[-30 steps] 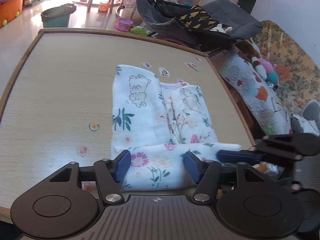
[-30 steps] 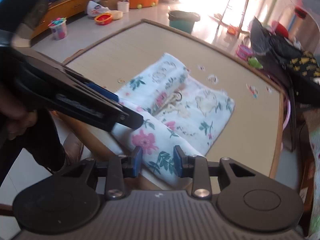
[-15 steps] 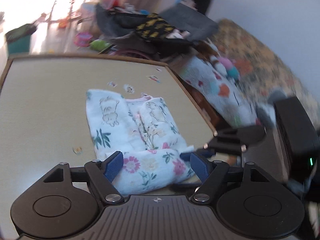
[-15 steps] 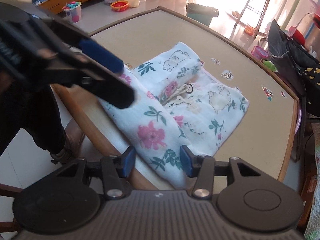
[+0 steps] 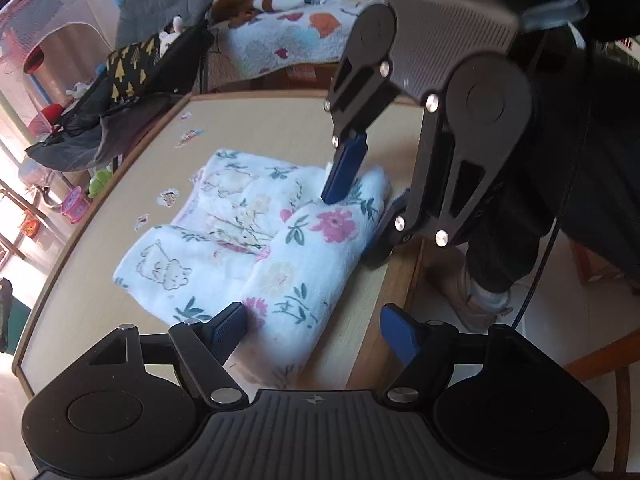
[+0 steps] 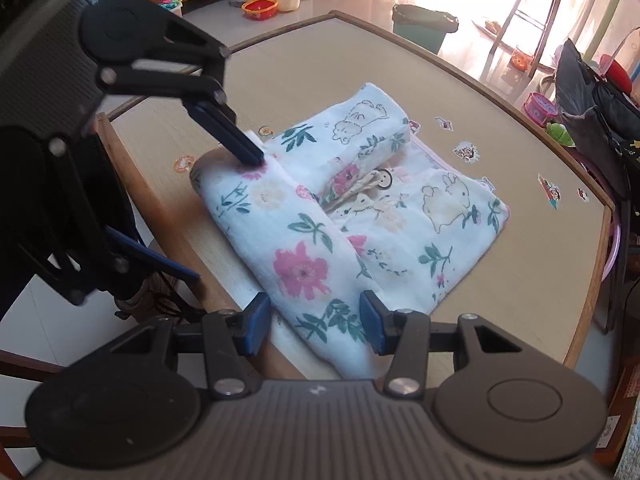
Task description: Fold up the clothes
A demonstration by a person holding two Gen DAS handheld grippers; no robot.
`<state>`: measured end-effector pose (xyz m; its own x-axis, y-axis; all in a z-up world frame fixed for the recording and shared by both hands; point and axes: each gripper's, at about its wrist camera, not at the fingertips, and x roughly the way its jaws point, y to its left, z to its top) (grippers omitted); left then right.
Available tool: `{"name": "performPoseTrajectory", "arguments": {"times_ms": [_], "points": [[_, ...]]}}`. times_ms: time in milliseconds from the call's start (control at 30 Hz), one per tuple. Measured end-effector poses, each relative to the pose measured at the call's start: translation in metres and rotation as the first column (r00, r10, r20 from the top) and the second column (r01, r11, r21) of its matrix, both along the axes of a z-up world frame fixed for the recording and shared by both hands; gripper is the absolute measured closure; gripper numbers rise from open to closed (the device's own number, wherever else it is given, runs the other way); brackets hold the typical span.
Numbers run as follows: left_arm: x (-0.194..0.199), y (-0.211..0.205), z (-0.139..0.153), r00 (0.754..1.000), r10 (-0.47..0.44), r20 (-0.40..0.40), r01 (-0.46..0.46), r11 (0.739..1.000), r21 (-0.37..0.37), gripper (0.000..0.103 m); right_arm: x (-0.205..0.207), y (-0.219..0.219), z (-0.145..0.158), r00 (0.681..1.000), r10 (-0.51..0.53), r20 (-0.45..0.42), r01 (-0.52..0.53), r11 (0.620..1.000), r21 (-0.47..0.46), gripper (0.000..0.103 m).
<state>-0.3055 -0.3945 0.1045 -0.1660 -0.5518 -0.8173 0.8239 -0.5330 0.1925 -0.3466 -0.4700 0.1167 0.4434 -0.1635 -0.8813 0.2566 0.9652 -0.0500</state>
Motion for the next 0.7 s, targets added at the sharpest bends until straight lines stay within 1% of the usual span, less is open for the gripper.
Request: {"name": "performPoseTrajectory", "arguments": {"times_ms": [67,167,233,333,433,533,567,667,700], "points": [[0.007,-0.005,-0.001,0.998,0.028,-0.047,-0.027,0.999,0.024,0.030,-0.002,0.003,0.001,1.000,0.014,0.005,-0.014,1.000,-0.026,0.054],[0.014,-0.013,-0.006,0.994,0.047,-0.096,-0.041,0.997,0.062,0.030,-0.006,0.017,0.004,0.995,0.098,-0.008,-0.098,0.984,-0.146,0.054],[0.018,-0.016,-0.010,0.991,0.054,-0.121,-0.044,0.995,0.085,0.030,-0.008,0.030,0.006,0.983,0.180,-0.040,-0.185,0.951,-0.248,0.054],[0.024,-0.022,-0.015,0.985,0.067,-0.160,-0.049,0.992,0.116,0.030,-0.006,0.045,0.006,0.952,0.291,-0.097,-0.307,0.890,-0.336,0.054],[0.027,-0.029,-0.019,0.981,0.078,-0.178,-0.053,0.989,0.138,0.030,-0.001,0.058,0.005,0.907,0.394,-0.148,-0.419,0.823,-0.383,0.054],[0.028,-0.034,-0.021,0.979,0.081,-0.184,-0.054,0.987,0.151,0.031,0.007,0.067,0.001,0.869,0.453,-0.200,-0.493,0.755,-0.432,0.055],[0.028,-0.036,-0.021,0.979,0.081,-0.185,-0.052,0.987,0.153,0.031,0.009,0.069,-0.001,0.860,0.464,-0.212,-0.507,0.740,-0.441,0.055],[0.029,-0.038,-0.021,0.976,0.088,-0.200,-0.057,0.986,0.155,0.031,0.018,0.070,-0.009,0.848,0.470,-0.244,-0.529,0.729,-0.435,0.057],[0.030,-0.037,-0.020,0.974,0.092,-0.206,-0.061,0.986,0.153,0.031,0.020,0.070,-0.011,0.846,0.472,-0.250,-0.533,0.722,-0.442,0.060]]}}
